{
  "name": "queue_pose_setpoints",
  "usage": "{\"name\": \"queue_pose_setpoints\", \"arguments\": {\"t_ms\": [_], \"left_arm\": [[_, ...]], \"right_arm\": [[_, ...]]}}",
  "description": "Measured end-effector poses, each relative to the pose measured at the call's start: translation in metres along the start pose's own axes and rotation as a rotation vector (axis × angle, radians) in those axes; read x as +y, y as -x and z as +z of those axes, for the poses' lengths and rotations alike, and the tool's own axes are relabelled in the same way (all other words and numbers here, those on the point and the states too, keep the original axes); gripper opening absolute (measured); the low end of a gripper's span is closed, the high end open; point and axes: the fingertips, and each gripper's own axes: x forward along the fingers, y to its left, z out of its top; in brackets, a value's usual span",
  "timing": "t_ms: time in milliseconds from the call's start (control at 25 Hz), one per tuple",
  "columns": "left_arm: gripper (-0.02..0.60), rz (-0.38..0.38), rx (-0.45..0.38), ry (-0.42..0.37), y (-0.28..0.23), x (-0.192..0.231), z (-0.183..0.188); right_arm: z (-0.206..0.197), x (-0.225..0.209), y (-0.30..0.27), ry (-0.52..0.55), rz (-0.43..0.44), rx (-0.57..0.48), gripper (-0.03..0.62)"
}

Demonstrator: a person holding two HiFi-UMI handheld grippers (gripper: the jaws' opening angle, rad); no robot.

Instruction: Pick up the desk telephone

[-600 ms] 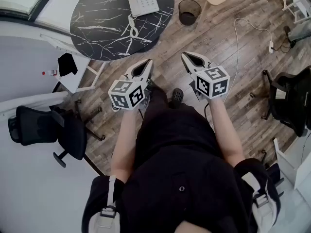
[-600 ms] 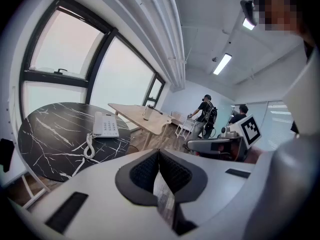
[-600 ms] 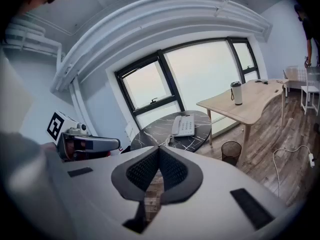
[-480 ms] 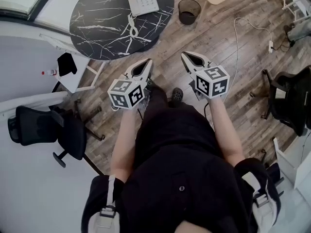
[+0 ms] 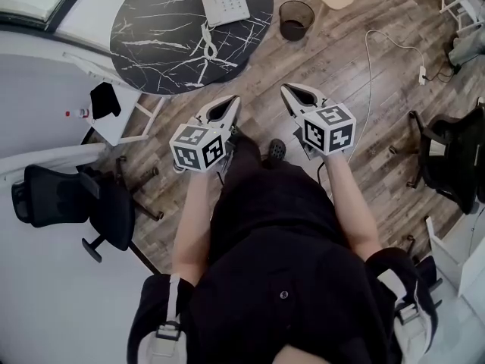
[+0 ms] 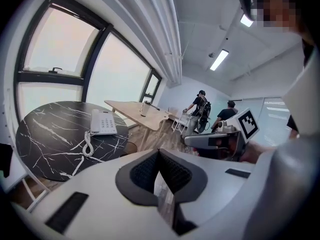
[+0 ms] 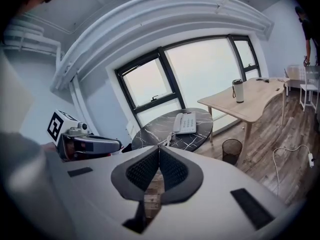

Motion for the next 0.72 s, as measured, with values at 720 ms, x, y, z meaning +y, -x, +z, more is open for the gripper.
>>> {"name": "queue_pose_setpoints", "arguments": {"t_ms": [720], "left_arm": [[0.015, 0.014, 0.017, 0.096, -0.015, 0.055, -0.001]], "right_arm": [[0.0, -0.016, -0.036, -0.005, -0.028, 0.059, 0.031]]}}
